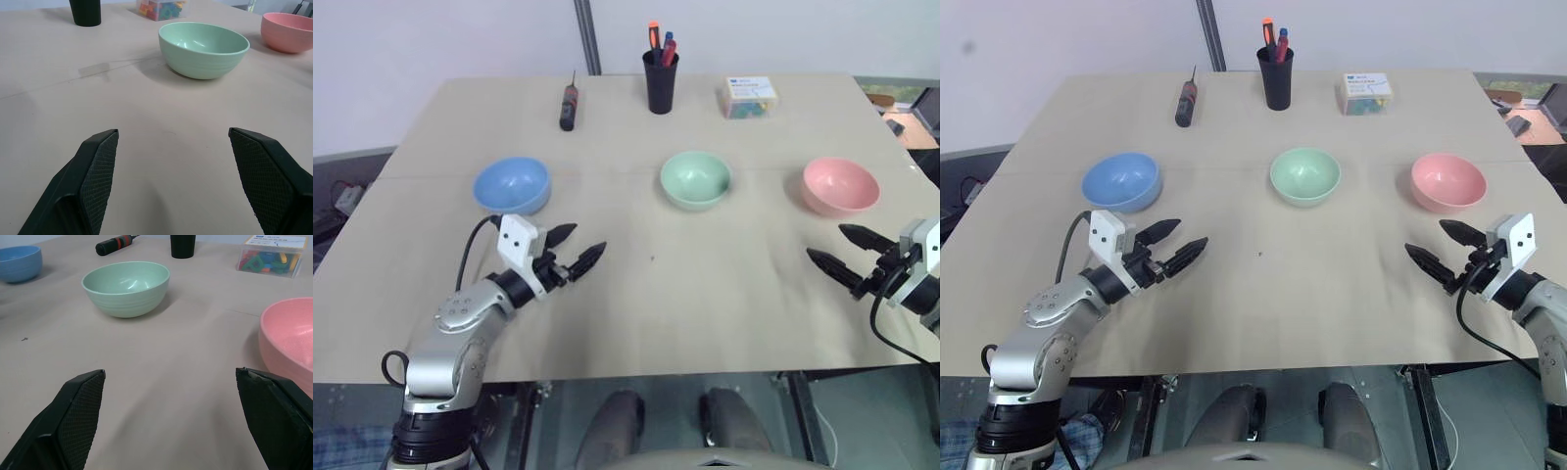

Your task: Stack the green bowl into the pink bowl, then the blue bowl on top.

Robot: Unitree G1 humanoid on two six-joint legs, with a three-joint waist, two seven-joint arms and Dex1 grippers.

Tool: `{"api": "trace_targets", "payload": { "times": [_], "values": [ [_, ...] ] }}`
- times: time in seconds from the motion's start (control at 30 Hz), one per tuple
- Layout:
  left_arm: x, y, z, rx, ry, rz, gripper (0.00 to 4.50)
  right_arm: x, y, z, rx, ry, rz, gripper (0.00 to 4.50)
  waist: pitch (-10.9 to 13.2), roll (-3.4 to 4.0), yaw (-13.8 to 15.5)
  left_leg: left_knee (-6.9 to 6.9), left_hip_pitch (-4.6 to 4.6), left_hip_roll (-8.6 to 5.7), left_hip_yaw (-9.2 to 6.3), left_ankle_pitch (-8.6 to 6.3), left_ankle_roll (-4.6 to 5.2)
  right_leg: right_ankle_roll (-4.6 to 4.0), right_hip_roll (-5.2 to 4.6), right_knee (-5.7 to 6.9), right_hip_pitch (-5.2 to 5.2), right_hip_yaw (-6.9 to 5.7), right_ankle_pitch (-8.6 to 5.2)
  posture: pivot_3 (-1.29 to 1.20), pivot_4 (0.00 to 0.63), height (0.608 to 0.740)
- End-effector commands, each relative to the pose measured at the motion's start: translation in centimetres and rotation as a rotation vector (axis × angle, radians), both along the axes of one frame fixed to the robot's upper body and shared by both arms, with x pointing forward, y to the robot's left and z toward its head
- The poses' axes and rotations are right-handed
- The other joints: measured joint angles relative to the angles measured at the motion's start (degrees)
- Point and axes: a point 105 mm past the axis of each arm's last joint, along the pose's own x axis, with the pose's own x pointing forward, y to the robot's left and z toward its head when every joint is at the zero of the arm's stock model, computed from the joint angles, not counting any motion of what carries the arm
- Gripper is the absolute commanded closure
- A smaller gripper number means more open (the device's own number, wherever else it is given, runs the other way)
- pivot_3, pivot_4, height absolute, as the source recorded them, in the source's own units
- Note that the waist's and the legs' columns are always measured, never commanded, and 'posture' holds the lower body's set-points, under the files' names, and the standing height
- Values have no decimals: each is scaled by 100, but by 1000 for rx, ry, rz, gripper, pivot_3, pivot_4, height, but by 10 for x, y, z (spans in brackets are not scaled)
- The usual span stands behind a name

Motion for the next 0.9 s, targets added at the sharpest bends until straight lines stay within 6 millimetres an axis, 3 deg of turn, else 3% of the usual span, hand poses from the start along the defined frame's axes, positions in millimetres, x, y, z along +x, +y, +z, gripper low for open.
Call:
{"api": "trace_targets", "payload": {
  "times": [0.03,0.5,0.8,0.9],
  "values": [
    [-8,-6,13,11,-69,-47,676,2,-1,10,-26,-41,12,17,0,0,3,0,0,0,0,0,0,0,0,0,0,0,0,0,150,740],
    [-14,-10,0,24,-63,-97,676,2,2,9,-34,-30,15,17,0,1,73,-11,-1,0,-2,0,0,0,-1,-18,2,-4,0,0,150,740],
    [-14,-13,7,13,-107,-144,676,5,3,10,-49,-42,7,17,0,2,74,-17,-2,0,-16,0,-1,0,-3,-44,15,-19,0,0,150,740],
    [-20,-24,15,-42,-132,-225,676,14,-4,10,-128,-49,-40,17,0,2,71,-18,-2,0,-18,0,0,0,-4,-51,20,-22,0,0,150,740]
  ]
}}
